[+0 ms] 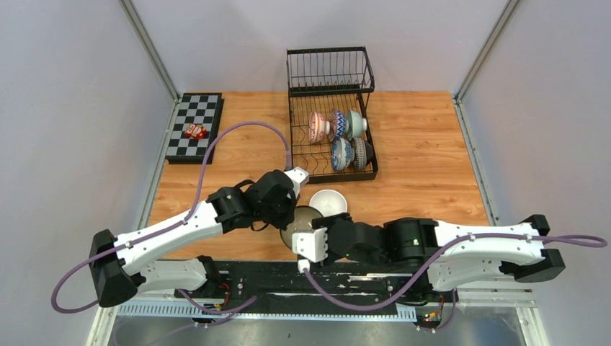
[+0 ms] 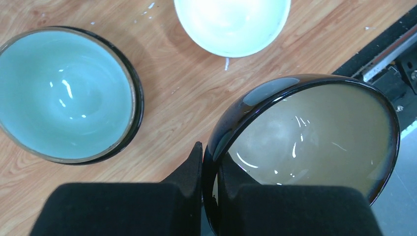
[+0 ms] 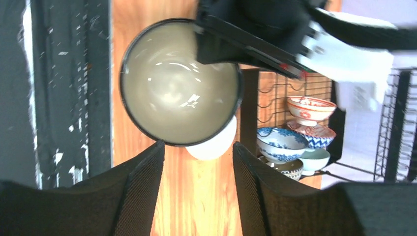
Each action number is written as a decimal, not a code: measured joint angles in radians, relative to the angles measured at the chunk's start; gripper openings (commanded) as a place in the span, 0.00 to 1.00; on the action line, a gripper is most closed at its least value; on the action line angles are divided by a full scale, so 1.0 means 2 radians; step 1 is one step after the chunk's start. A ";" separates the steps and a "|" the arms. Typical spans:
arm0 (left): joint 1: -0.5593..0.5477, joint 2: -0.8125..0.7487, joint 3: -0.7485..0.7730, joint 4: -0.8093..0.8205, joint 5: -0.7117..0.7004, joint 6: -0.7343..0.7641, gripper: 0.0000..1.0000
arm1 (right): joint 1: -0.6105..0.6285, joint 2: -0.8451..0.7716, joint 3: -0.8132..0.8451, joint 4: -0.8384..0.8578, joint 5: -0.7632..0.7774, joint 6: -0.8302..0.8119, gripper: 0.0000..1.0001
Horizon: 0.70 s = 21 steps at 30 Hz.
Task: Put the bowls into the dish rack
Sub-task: Pick up the bowl from the center of the board.
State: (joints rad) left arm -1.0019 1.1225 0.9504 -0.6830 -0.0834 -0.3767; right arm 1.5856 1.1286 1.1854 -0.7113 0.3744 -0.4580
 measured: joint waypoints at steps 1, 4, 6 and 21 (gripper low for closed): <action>0.004 -0.001 -0.003 0.001 0.000 0.000 0.00 | -0.004 -0.012 -0.006 0.012 0.007 0.004 0.67; 0.027 -0.015 -0.020 0.009 0.000 -0.001 0.00 | -0.024 -0.036 -0.016 0.043 0.024 0.022 0.74; 0.046 -0.031 -0.034 0.019 0.000 -0.004 0.00 | -0.051 -0.049 -0.023 0.067 0.028 0.041 0.76; 0.108 -0.163 -0.102 0.115 0.013 -0.041 0.00 | -0.200 -0.076 -0.057 0.181 -0.033 0.260 1.00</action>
State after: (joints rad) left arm -0.7856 0.7963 0.7471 -0.4522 -0.0566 -0.4580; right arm 1.1858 0.9760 1.0718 -0.3500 0.3092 0.0612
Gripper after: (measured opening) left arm 0.076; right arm 0.998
